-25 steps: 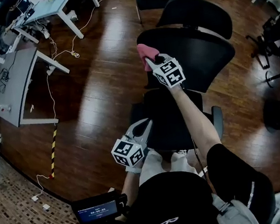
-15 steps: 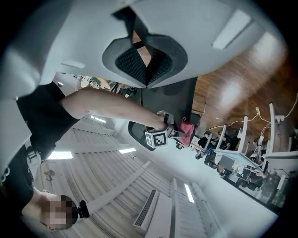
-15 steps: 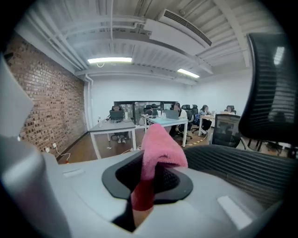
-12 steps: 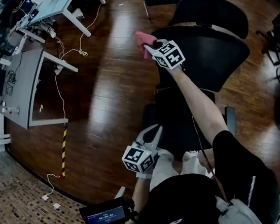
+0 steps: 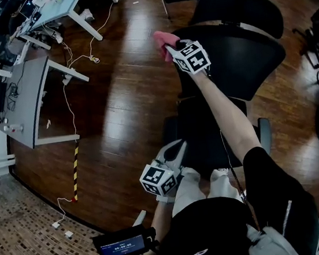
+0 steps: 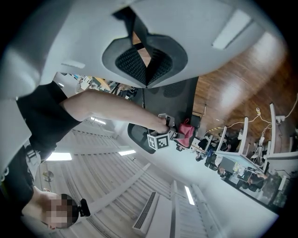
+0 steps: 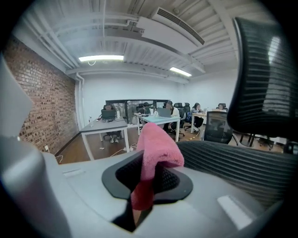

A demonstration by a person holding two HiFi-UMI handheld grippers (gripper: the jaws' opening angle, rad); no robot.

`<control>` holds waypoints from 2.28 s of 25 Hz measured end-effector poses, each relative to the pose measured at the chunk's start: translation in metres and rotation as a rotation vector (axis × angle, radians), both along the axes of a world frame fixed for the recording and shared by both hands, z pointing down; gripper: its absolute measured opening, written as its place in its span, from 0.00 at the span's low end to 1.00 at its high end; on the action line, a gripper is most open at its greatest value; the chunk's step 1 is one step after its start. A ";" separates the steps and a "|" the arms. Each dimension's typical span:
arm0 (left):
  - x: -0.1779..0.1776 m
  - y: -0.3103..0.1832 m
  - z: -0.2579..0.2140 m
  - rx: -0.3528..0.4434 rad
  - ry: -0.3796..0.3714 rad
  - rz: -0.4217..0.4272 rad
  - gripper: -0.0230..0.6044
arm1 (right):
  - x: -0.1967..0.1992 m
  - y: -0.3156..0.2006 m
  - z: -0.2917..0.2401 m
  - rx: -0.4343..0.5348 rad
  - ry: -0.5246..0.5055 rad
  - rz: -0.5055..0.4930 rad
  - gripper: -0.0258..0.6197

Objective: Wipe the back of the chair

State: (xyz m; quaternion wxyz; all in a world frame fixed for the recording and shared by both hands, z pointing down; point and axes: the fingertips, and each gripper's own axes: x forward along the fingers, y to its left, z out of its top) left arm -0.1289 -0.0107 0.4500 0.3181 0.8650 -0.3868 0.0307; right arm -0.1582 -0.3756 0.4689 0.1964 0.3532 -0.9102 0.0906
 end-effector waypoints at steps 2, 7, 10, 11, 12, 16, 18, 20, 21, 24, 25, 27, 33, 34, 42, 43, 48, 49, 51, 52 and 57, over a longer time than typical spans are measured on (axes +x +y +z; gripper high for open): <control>0.006 -0.001 -0.001 0.003 0.001 0.010 0.02 | 0.007 -0.001 0.000 -0.001 0.001 0.016 0.11; 0.021 -0.002 -0.004 0.012 0.003 0.035 0.02 | 0.031 -0.004 -0.002 -0.003 0.002 0.063 0.11; 0.028 -0.003 -0.004 0.013 0.002 0.046 0.02 | 0.047 -0.006 -0.002 -0.006 0.001 0.091 0.11; 0.030 -0.003 -0.004 0.013 0.003 0.049 0.02 | 0.053 -0.007 -0.002 -0.007 0.000 0.101 0.11; 0.032 -0.003 -0.004 0.013 0.003 0.054 0.02 | 0.059 -0.007 -0.002 -0.008 -0.002 0.111 0.11; 0.042 -0.004 -0.005 0.012 0.004 0.074 0.02 | 0.083 -0.009 -0.003 -0.010 -0.003 0.149 0.11; 0.047 -0.004 -0.005 0.015 0.005 0.085 0.02 | 0.095 -0.009 -0.003 -0.009 -0.006 0.170 0.11; 0.053 -0.004 -0.004 0.016 0.006 0.096 0.02 | 0.108 -0.010 -0.003 -0.009 -0.010 0.192 0.11; 0.055 -0.005 -0.004 0.016 0.006 0.102 0.02 | 0.114 -0.010 -0.003 -0.010 -0.012 0.201 0.11; 0.065 -0.006 -0.005 0.015 0.007 0.117 0.02 | 0.134 -0.011 -0.004 -0.011 -0.011 0.223 0.11; 0.068 -0.006 -0.005 0.015 0.007 0.122 0.02 | 0.140 -0.011 -0.004 -0.011 -0.010 0.230 0.11; 0.076 -0.006 -0.006 0.016 0.009 0.134 0.02 | 0.154 -0.010 -0.005 -0.012 -0.011 0.245 0.11; 0.103 -0.006 -0.006 0.014 0.014 0.174 0.02 | 0.199 -0.009 -0.007 -0.006 -0.018 0.292 0.11; 0.108 -0.005 -0.004 0.014 0.012 0.181 0.02 | 0.207 -0.008 -0.007 -0.005 -0.020 0.300 0.11; 0.138 -0.006 -0.001 0.016 -0.001 0.215 0.02 | 0.261 -0.004 -0.005 -0.003 -0.030 0.352 0.11; 0.143 -0.006 -0.002 0.017 -0.002 0.221 0.02 | 0.269 -0.004 -0.005 -0.001 -0.031 0.356 0.11; 0.168 -0.003 0.001 0.021 -0.004 0.242 0.02 | 0.307 0.003 -0.003 0.007 -0.040 0.390 0.11; 0.171 -0.002 0.001 0.020 -0.004 0.246 0.02 | 0.313 0.004 -0.003 0.009 -0.040 0.396 0.11; 0.176 -0.001 0.000 0.017 -0.002 0.255 0.02 | 0.325 0.007 -0.005 0.011 -0.039 0.410 0.11; 0.179 -0.001 -0.001 0.017 -0.002 0.259 0.02 | 0.331 0.008 -0.006 0.013 -0.039 0.417 0.11; 0.191 -0.002 -0.002 0.016 -0.002 0.276 0.02 | 0.361 0.014 -0.008 0.021 -0.039 0.453 0.11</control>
